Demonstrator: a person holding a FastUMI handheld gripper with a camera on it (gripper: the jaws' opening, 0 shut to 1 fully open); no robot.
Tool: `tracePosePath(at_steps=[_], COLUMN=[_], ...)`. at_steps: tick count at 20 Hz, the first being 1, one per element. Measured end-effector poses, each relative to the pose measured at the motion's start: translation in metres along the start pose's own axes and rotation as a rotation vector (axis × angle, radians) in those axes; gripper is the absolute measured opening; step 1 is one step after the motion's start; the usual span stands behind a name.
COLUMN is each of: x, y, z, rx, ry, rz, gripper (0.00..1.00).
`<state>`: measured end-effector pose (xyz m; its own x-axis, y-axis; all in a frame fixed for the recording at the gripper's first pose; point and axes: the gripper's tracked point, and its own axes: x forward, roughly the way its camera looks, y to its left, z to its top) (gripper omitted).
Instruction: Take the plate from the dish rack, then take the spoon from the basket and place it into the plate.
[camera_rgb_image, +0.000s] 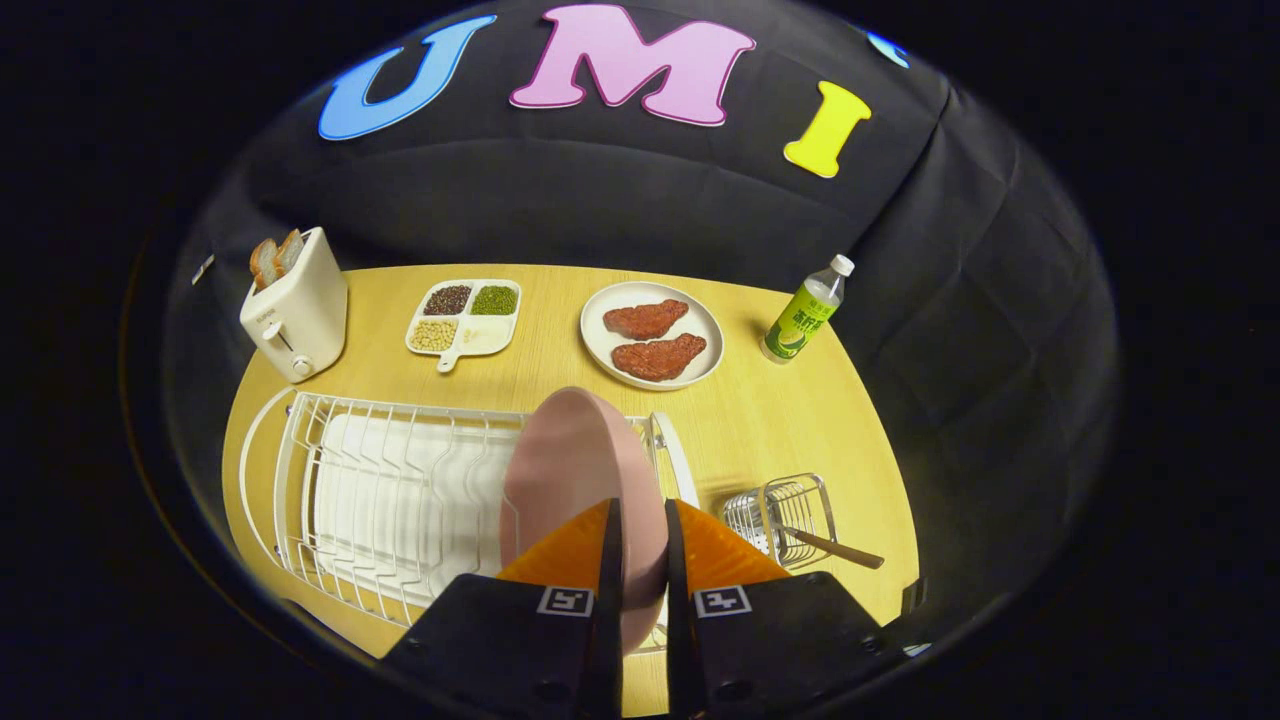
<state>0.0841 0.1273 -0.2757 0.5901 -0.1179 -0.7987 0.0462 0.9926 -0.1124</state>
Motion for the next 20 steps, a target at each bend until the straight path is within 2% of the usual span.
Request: tracePosePath(at_steps=[8, 11, 13, 16, 20], x=[-0.013, -0.026, -0.039, -0.065, -0.098], y=[0.004, 0.005, -0.002, -0.01, -0.035], z=[0.03, 0.045, 0.045, 0.039, 0.013], rx=[-0.172, -0.185, -0.154, -0.093, -0.058], ry=[-0.1, -0.158, -0.17, -0.176, -0.174], rz=[-0.07, -0.059, -0.031, 0.062, 0.133], gripper=[0.19, 0.19, 0.2, 0.19, 0.19])
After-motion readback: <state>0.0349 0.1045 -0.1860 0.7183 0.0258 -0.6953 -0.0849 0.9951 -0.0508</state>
